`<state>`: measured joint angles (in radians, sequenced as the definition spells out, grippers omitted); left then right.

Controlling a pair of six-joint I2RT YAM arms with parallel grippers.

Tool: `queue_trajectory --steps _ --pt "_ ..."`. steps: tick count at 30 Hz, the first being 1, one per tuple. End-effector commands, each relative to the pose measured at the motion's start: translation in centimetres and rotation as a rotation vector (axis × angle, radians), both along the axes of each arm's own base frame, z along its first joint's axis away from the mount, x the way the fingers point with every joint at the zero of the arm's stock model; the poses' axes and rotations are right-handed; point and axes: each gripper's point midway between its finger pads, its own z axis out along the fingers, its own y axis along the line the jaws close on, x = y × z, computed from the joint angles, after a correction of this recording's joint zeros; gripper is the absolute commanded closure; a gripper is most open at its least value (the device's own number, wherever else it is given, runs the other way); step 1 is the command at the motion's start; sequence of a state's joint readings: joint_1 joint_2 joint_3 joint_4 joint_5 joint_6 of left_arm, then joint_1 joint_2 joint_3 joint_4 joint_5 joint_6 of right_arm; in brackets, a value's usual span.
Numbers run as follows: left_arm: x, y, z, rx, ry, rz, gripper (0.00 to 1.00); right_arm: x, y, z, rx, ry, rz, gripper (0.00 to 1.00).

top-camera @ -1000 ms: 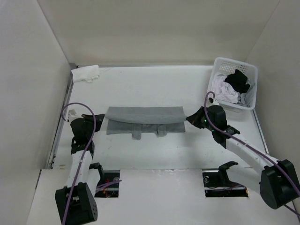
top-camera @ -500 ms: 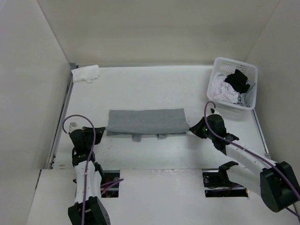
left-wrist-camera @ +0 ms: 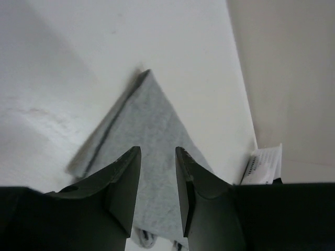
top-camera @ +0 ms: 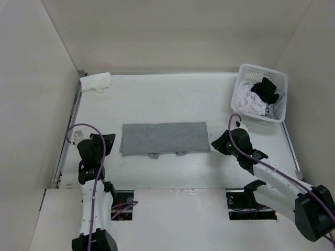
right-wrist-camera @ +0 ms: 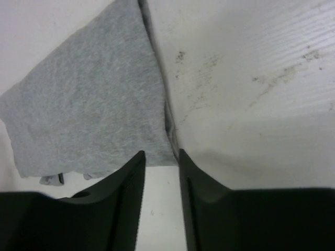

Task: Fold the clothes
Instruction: Fold the tank top

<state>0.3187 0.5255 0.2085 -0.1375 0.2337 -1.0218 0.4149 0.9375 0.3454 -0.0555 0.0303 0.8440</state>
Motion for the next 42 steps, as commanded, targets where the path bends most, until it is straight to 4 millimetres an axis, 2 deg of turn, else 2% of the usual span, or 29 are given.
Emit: queue_trajectory --steps 1,2,3,5,6,9,10,13,16,18,20,25,29,32,36,39,42 --pt "2.8 -2.4 6.0 0.04 -0.172 -0.072 0.7 2.2 2.1 3.4 -0.039 -0.104 0.053 0.77" --pt "3.2 -3.5 6.0 0.046 -0.166 -0.099 0.7 2.7 2.7 3.3 -0.06 -0.105 0.074 0.91" --pt "3.6 -5.3 5.8 0.057 -0.153 -0.139 0.7 3.2 3.1 3.2 -0.071 -0.1 0.079 0.96" --pt "4.4 -10.1 5.1 0.098 -0.127 -0.246 0.7 4.6 3.4 2.4 -0.075 -0.086 0.062 0.96" --pt "4.5 -12.0 4.9 0.116 -0.121 -0.287 0.7 5.2 3.1 2.2 -0.074 -0.085 0.043 0.9" --pt "4.7 -19.2 4.4 0.183 -0.123 -0.442 0.69 6.7 2.7 1.4 -0.058 -0.092 -0.001 0.54" --pt "4.8 -21.2 4.2 0.203 -0.128 -0.486 0.69 6.8 2.7 0.8 -0.057 -0.075 -0.001 0.49" --pt "4.9 -26.2 2.8 0.202 -0.113 -0.593 0.69 6.8 2.6 -0.8 -0.074 -0.039 -0.006 0.45" --pt "4.8 -29.4 0.6 0.19 -0.082 -0.659 0.7 6.6 2.6 -2.4 -0.063 0.008 -0.003 0.45" --pt "4.5 -30.0 -1.0 0.177 -0.053 -0.675 0.7 6.2 3.3 -2.8 -0.031 0.033 0.025 0.46" --pt "4.0 -29.6 -2.4 0.166 -0.025 -0.675 0.71 5.9 3.8 -3.0 -0.001 0.053 0.028 0.47" --pt "2.7 -26.3 -5.1 0.175 0.042 -0.633 0.71 4.3 4.4 -5.0 0.035 0.11 0.027 0.48" --pt "2.2 -23.8 -6.2 0.184 0.069 -0.599 0.7 2.9 5.1 -5.3 0.102 0.13 0.033 0.5" --pt "2.3 -23.5 -5.7 0.179 0.053 -0.6 0.7 1.9 5.5 -6.4 0.088 0.158 0.044 0.49" --pt "2.9 -24.1 -3.7 0.174 -0.002 -0.618 0.69 0.9 7.6 -7.9 0.095 0.199 0.089 0.48" --pt "3.4 -24.5 -2.0 0.172 -0.045 -0.632 0.69 1.2 9.1 -8.6 0.139 0.209 0.112 0.56" --pt "3.6 -24.2 -0.5 0.162 -0.082 -0.625 0.69 1.7 9.1 -8.3 0.17 0.176 0.093 0.69"
